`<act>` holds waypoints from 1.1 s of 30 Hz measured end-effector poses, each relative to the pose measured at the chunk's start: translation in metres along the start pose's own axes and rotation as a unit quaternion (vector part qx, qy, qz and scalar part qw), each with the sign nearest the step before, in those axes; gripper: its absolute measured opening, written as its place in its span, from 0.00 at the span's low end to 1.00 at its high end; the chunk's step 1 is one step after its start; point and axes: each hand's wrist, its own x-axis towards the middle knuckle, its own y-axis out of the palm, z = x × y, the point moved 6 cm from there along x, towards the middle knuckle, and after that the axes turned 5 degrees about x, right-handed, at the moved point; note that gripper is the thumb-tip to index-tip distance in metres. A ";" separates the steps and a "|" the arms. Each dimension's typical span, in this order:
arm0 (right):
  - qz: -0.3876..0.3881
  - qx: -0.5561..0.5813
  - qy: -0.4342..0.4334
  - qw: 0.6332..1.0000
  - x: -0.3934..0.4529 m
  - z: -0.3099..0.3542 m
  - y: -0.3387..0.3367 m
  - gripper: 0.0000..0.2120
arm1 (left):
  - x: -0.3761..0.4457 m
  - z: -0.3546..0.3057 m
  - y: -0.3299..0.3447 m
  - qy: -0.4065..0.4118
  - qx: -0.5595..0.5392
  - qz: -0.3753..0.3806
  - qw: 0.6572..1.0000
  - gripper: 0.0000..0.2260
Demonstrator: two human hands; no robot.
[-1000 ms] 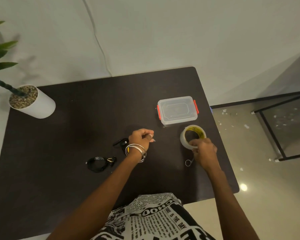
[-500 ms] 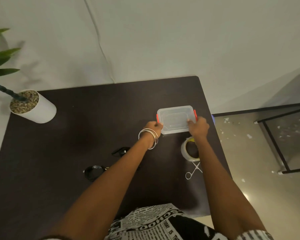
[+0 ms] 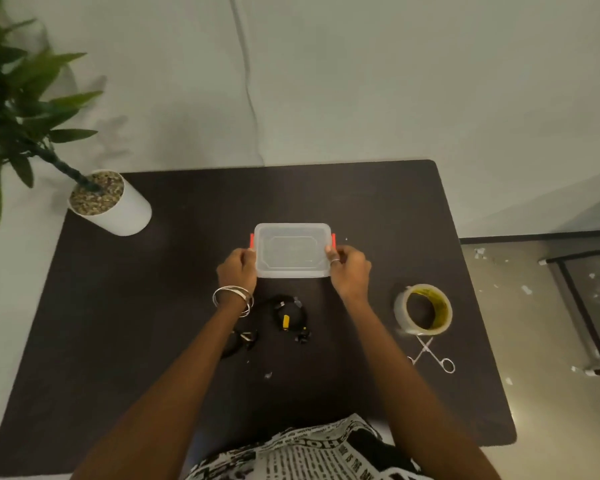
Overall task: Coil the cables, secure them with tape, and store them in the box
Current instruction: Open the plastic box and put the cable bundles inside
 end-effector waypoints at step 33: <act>0.154 -0.189 -0.028 0.969 -0.029 0.026 0.114 0.26 | 0.013 0.063 -0.054 0.187 0.288 0.188 0.920 0.52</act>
